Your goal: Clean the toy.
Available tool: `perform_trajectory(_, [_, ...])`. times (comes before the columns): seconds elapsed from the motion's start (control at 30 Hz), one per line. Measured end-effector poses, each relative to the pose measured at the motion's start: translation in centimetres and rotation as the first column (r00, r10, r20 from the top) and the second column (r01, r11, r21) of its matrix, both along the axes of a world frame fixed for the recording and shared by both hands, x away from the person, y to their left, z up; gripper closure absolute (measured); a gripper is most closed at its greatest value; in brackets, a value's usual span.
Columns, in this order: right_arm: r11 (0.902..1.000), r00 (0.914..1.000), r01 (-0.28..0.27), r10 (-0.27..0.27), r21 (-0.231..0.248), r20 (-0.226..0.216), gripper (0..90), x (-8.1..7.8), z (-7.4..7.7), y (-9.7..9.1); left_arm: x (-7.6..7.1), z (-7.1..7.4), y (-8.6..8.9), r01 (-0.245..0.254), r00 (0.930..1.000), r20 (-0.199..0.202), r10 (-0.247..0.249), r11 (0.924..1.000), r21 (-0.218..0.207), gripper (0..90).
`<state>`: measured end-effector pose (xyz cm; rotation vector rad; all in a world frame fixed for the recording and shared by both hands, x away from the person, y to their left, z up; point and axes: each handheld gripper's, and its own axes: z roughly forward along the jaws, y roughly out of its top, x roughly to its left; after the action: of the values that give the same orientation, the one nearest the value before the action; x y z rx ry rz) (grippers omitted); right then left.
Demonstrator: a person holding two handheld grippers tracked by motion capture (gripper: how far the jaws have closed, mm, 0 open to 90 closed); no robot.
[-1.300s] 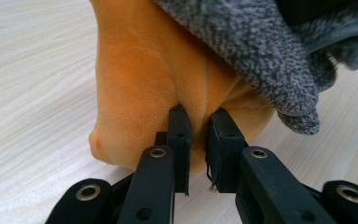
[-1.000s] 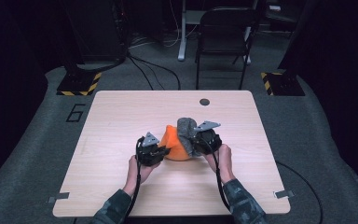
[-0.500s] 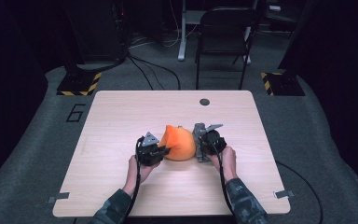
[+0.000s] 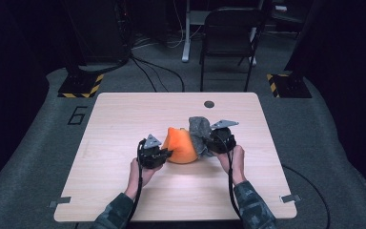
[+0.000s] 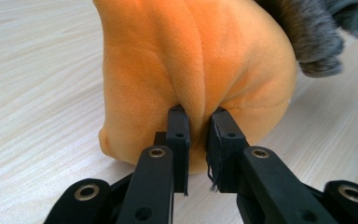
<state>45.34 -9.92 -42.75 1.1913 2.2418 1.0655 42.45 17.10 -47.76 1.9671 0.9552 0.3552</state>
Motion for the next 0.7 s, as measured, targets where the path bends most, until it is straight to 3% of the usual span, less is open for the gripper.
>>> perform_trajectory(0.1, [0.9986, 0.9986, -0.052, 0.052, 0.005, -0.011, 71.5, -0.5, 0.2, 1.3, 0.0, 0.0, 0.0, 0.0, 1.0, -0.001, 0.0, 1.0, 0.004, 78.9])
perform_trajectory(0.23, [0.9979, 0.9983, -0.057, 0.057, -0.031, -0.014, 71.6, -0.3, -1.1, 2.1, 0.0, 0.0, 0.0, 0.0, 1.0, -0.001, 0.0, 1.0, 0.004, 75.4])
perform_trajectory(0.3, [0.9986, 0.9986, -0.049, 0.049, -0.018, -0.019, 71.6, -0.2, -1.2, 2.0, 0.0, 0.0, 0.0, -0.006, 1.0, -0.005, 0.006, 1.0, -0.002, 68.5])
perform_trajectory(0.4, [0.9987, 0.9989, -0.046, 0.046, -0.023, -0.013, 71.6, 0.0, -1.4, 1.8, 0.0, 0.1, -0.1, -0.007, 1.0, -0.003, 0.007, 0.9996, 0.026, 55.9])
perform_trajectory(0.5, [0.9989, 0.9992, -0.04, 0.04, -0.025, -0.009, 71.6, 0.0, -1.4, 1.8, 0.1, 0.0, -0.3, 0.0, 0.9999, -0.011, 0.001, 0.9991, 0.043, 48.6])
perform_trajectory(0.6, [0.9988, 0.9992, -0.04, 0.04, -0.028, 0.004, 71.6, 0.2, -1.5, 1.6, 0.0, -0.2, -0.6, 0.004, 1.0, 0.004, -0.004, 0.9968, 0.08, 50.0])
perform_trajectory(0.7, [0.9998, 0.9998, -0.019, 0.019, -0.007, -0.002, 71.5, 0.4, -1.8, 1.6, 0.0, -0.6, -0.7, 0.012, 0.9998, 0.012, -0.013, 0.9972, 0.074, 66.7])
